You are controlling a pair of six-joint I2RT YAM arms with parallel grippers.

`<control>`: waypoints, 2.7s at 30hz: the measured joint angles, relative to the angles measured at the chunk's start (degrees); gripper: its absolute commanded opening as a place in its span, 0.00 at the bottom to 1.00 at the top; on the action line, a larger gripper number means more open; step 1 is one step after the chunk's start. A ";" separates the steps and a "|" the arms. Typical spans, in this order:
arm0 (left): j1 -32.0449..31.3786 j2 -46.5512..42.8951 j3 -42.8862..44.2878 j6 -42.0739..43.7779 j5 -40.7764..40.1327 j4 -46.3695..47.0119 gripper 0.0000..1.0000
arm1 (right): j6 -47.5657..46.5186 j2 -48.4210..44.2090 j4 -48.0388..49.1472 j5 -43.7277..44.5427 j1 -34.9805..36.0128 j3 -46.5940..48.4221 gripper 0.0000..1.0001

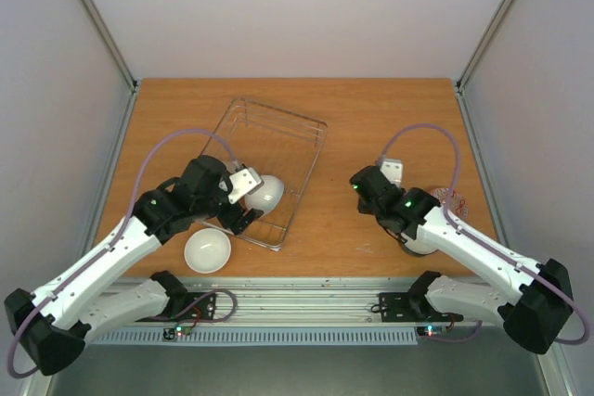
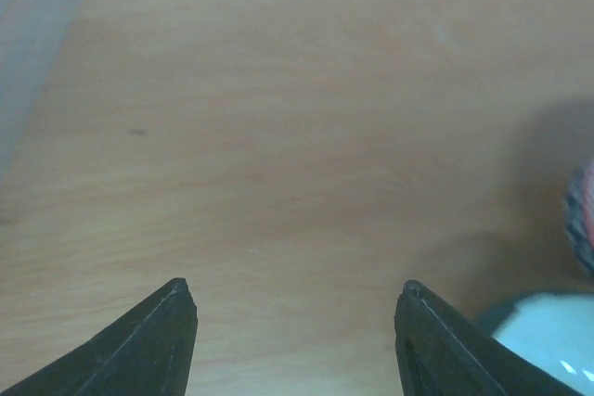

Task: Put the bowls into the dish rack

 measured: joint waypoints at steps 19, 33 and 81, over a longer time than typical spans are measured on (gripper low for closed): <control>2.51 -2.75 -1.77 -1.84 4.94 1.09 0.99 | 5.75 -14.14 -4.98 -18.67 -25.53 -15.08 0.49; 3.02 -2.56 -2.38 -1.86 5.90 1.36 0.99 | 12.92 -24.11 -11.63 -12.24 -25.66 -18.43 0.64; 3.39 -6.27 -2.82 -2.27 8.76 1.44 0.99 | 35.36 -19.26 -15.72 -12.44 -25.79 -23.10 0.01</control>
